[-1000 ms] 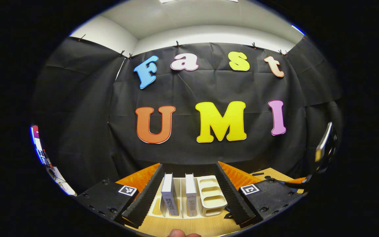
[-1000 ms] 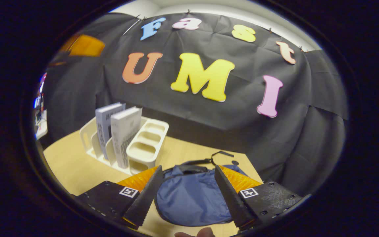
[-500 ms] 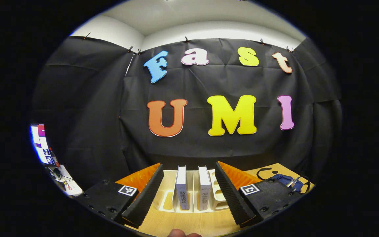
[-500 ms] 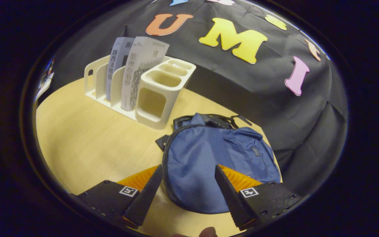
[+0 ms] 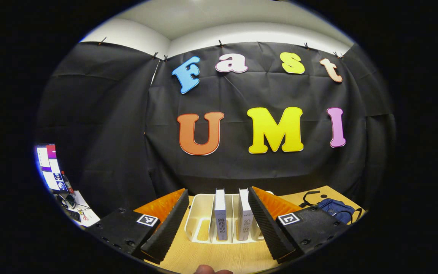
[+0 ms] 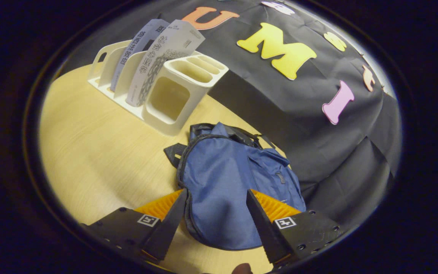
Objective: Open the schoolbag, grab two books from the bookshelf and put them into the schoolbag.
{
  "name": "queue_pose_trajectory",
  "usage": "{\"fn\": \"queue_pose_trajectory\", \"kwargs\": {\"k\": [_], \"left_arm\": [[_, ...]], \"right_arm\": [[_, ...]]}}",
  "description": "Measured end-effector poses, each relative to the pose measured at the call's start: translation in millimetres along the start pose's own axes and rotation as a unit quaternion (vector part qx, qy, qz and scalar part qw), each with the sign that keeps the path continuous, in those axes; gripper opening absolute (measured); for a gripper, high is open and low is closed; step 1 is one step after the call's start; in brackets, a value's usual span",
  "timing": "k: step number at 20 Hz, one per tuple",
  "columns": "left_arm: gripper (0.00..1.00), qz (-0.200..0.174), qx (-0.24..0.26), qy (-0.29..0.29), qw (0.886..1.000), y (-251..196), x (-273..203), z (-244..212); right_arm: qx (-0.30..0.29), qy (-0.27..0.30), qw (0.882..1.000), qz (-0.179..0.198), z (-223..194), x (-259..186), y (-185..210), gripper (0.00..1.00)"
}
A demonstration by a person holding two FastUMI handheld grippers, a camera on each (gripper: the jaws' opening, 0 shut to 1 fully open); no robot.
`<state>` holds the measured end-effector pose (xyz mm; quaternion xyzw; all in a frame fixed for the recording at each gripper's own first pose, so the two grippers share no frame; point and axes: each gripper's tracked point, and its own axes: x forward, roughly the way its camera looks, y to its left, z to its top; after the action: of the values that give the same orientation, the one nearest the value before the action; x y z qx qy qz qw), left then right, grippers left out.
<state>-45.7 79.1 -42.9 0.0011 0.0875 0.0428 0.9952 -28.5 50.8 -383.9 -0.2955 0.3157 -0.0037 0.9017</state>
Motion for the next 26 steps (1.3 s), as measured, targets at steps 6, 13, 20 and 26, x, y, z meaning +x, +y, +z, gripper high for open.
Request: {"fn": "queue_pose_trajectory", "kwargs": {"k": [6,13,20,26], "left_arm": [[0.98,-0.01,0.01,0.015,1.0,-6,0,-8],[0.98,-0.027,0.01,0.023,0.999,-22,0,-10],[0.98,-0.027,0.009,0.03,0.999,-27,-1,-11],[0.98,-0.028,-0.006,0.029,0.999,-33,10,-13]], "right_arm": [[0.008,0.03,0.999,-0.012,-21,-4,4,0.97],[-0.001,0.015,0.998,-0.058,-23,12,-14,0.85],[0.033,0.023,0.999,0.004,-20,13,-3,0.24],[0.052,0.022,0.998,0.042,-3,-8,-32,0.11]]}}
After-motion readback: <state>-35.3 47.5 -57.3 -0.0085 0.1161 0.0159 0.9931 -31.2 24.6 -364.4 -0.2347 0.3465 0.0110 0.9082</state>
